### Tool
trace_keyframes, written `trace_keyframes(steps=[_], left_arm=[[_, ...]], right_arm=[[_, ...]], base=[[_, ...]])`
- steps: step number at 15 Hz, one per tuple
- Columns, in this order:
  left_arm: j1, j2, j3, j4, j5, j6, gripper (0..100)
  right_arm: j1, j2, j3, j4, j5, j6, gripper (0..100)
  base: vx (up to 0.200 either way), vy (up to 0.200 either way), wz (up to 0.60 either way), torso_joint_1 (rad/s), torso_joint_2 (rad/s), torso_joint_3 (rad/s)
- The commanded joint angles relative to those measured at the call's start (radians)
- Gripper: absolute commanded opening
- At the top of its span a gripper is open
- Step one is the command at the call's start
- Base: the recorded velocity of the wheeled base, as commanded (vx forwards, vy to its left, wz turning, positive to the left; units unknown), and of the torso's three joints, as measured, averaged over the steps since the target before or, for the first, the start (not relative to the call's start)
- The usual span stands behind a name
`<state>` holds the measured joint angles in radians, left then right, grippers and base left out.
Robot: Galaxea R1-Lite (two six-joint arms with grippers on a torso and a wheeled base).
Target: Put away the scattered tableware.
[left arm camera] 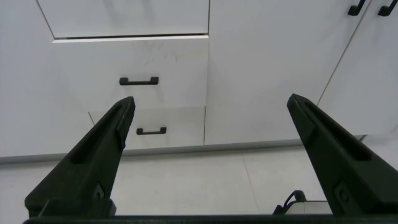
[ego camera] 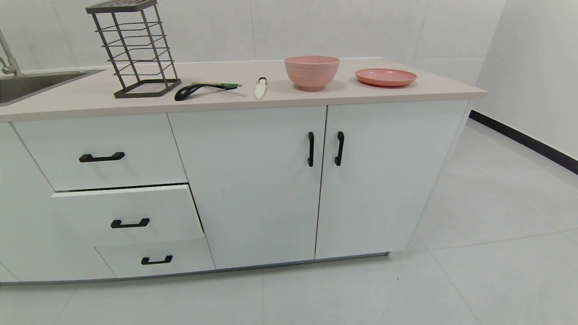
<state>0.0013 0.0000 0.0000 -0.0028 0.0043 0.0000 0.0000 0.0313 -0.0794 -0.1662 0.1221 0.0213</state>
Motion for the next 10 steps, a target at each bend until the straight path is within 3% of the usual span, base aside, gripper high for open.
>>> trace_keyframes(steps=[1,3,4,8,10], left_arm=[[0.0,0.0,0.0,0.0,0.0,0.0,100],[0.0,0.0,0.0,0.0,0.0,0.005,100],[0.0,0.0,0.0,0.0,-0.001,0.005,100],[0.0,0.0,0.0,0.0,-0.001,0.005,100],[0.0,0.0,0.0,0.0,-0.001,0.003,100]], right_arm=[[0.005,0.205,-0.192,0.062,0.131,-0.007,100],[0.006,0.489,-0.301,0.053,0.294,-0.009,100],[0.009,0.552,-0.315,0.037,0.301,-0.011,100],[0.104,1.02,-0.367,-0.242,0.306,-0.121,100],[0.135,1.174,-0.421,-0.302,0.307,-0.165,100]], base=[[0.0,0.0,0.0,0.0,0.0,0.0],[0.0,0.0,0.0,0.0,0.0,0.0],[0.0,0.0,0.0,0.0,0.0,0.0],[0.0,0.0,0.0,0.0,0.0,0.0],[0.0,0.0,0.0,0.0,0.0,0.0]])
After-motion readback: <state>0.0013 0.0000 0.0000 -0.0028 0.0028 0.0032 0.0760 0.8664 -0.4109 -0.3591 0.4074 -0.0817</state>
